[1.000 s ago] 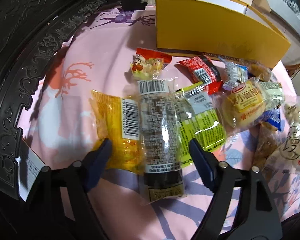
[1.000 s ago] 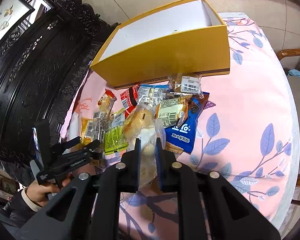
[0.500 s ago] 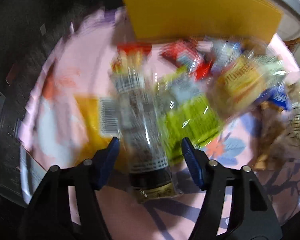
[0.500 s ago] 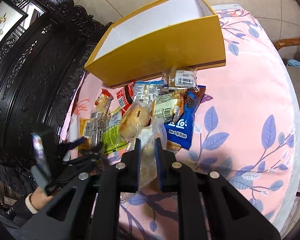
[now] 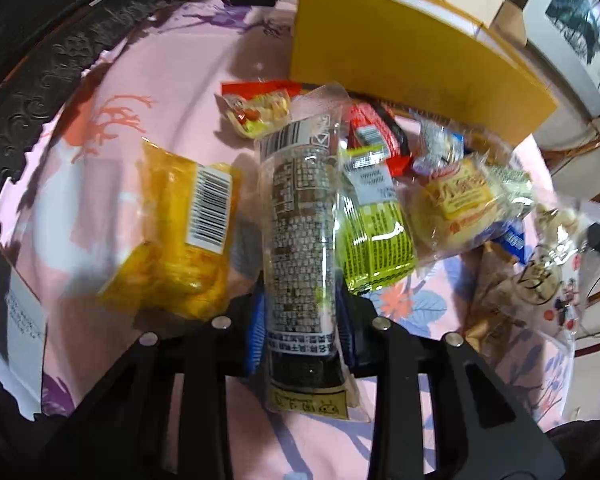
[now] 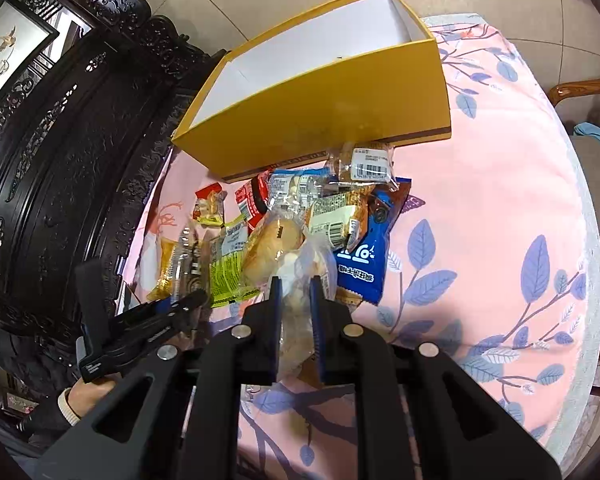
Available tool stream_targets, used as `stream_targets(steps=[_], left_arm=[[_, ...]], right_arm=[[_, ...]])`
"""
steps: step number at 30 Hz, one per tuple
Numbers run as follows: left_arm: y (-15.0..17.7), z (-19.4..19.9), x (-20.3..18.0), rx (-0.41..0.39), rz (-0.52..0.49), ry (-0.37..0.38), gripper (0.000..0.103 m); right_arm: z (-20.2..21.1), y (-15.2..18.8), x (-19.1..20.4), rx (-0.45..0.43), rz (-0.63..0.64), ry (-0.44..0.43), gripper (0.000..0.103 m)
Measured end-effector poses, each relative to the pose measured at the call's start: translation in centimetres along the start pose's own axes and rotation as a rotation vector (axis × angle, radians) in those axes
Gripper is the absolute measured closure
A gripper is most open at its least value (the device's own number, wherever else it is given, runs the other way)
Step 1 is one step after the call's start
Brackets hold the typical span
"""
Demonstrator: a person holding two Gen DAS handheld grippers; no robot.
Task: Organize snacks
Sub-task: 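Lift both snacks into the yellow box and open both grippers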
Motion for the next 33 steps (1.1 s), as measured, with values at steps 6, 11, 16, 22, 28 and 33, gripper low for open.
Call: stream_targets(steps=[6, 11, 16, 22, 28, 33], left_arm=[[-0.4, 3.5, 0.8, -0.075, 0.036, 0.016, 0.073], [-2.1, 6.0, 0.6, -0.140, 0.031, 0.038, 0.073], [-4.5, 8.7, -0.5, -0.210, 0.028, 0.083, 0.073], [-8.8, 12.0, -2.6, -0.310, -0.011, 0.126, 0.073], [-14.8, 14.1, -5.0, -0.401, -0.034, 0.151, 0.073], [-20.3, 14.7, -7.3, -0.463, -0.057, 0.161, 0.073]], right_arm=[[0.4, -0.4, 0.7, -0.018, 0.021, -0.011, 0.090], [1.4, -1.3, 1.6, -0.049, 0.037, -0.024, 0.090], [2.8, -2.5, 2.8, -0.095, 0.064, -0.035, 0.090], [5.3, -5.8, 4.5, -0.179, 0.114, -0.044, 0.090], [7.2, -11.6, 6.1, -0.283, 0.175, -0.038, 0.090], [7.5, -16.9, 6.6, -0.349, 0.224, -0.011, 0.090]])
Point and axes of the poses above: each gripper's, at about its wrist camera, not at the fingertips, and z roughly against the way its jaws point, x to its left, y to its underside, the point moved 2 cm from there along -z, roughly the way its jaws point, and after that the axes turned 10 degrees about -y, right-handed, at the moved point
